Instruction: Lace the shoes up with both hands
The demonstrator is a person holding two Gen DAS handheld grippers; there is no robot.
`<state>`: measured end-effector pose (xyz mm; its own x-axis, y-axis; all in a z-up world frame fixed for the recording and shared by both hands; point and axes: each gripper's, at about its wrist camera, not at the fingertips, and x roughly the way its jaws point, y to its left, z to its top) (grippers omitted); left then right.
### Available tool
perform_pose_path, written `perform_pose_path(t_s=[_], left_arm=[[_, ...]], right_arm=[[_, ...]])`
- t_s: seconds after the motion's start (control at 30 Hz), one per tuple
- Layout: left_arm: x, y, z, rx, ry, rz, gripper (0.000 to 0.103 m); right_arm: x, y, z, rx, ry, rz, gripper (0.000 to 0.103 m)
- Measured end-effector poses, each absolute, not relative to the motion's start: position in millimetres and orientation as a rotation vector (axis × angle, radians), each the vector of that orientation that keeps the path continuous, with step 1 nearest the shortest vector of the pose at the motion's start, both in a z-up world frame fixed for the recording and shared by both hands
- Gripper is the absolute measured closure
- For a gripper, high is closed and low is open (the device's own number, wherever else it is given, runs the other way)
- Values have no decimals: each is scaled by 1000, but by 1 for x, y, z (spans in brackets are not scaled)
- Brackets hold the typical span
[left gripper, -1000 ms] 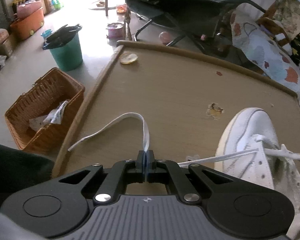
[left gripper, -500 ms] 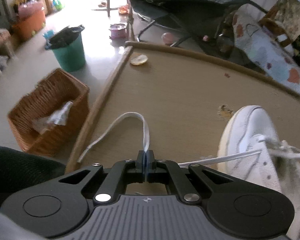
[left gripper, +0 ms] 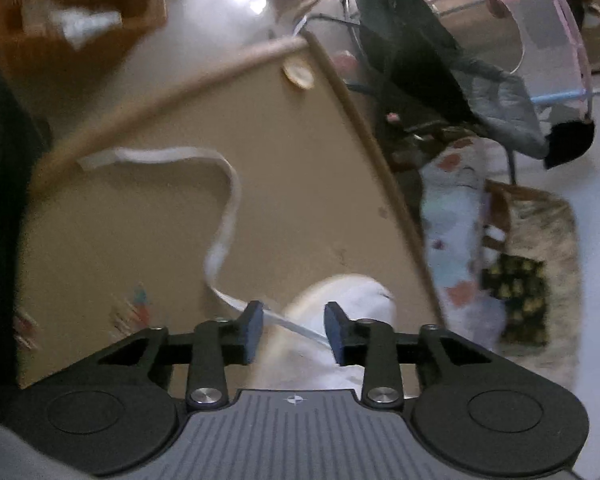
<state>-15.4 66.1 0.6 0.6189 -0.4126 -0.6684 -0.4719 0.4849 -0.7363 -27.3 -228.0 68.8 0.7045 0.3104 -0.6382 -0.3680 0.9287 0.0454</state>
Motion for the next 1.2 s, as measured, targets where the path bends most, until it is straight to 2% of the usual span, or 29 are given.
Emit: perform_pose_path(t_s=[0.47, 0.57, 0.6, 0.67, 0.77, 1.2], left_arm=[[-34, 26, -21, -1374, 943, 84, 64], [-37, 20, -20, -1382, 932, 91, 69], [-38, 19, -20, -1377, 931, 92, 75], [-36, 19, -18, -1341, 939, 96, 93], [-35, 21, -15, -1300, 934, 90, 99], [-8, 24, 5, -927, 962, 23, 101]], right_arm=[[-38, -197, 45, -249, 717, 376, 94], [-41, -196, 45, -255, 716, 377, 94], [-41, -196, 45, -257, 716, 379, 94], [-43, -195, 46, -264, 714, 382, 94], [-47, -194, 47, -280, 712, 386, 94], [-49, -189, 44, -314, 728, 379, 88]])
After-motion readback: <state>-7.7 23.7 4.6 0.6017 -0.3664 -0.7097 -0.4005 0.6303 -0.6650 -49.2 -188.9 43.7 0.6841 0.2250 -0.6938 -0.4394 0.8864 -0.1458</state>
